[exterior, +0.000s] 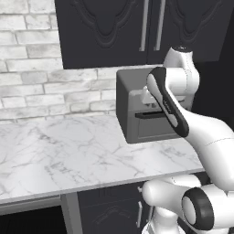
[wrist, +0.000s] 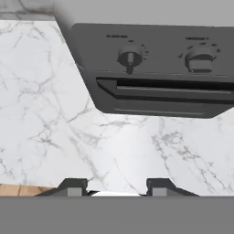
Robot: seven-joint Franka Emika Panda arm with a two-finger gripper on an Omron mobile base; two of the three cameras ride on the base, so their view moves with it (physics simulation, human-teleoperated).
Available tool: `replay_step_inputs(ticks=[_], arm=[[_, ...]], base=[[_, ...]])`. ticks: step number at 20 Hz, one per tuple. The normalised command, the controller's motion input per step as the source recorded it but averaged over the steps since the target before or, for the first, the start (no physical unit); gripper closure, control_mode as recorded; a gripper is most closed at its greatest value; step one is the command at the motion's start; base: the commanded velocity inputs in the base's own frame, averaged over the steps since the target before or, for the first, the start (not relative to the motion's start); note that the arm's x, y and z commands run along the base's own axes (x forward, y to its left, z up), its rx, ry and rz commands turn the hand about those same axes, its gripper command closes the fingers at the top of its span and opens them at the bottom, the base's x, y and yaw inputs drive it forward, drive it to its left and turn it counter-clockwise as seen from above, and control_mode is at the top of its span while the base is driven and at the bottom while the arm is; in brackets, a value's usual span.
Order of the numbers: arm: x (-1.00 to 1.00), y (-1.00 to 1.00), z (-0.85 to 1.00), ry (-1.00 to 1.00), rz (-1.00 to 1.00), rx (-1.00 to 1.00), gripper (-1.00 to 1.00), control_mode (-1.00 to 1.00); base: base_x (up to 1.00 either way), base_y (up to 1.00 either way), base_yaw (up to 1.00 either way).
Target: Move the ketchup and condiment bottle from the cabinet to the dining counter.
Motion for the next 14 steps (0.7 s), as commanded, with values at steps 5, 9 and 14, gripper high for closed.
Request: replay_step_inputs(ticks=[5, 9, 14], arm=[[-0.08, 0.00, 0.00, -0.09, 0.00, 0.00, -1.00, -1.00], [-0.12, 0.00, 0.08, -0.37, 0.00, 0.00, -1.00, -1.00], [-0.02, 0.00, 0.33, -0.30, 0.00, 0.01, -1.00, -1.00]], base=[[0.00, 0.00, 0.00], [0.00, 0.00, 0.00], [0.00, 0.00, 0.00]])
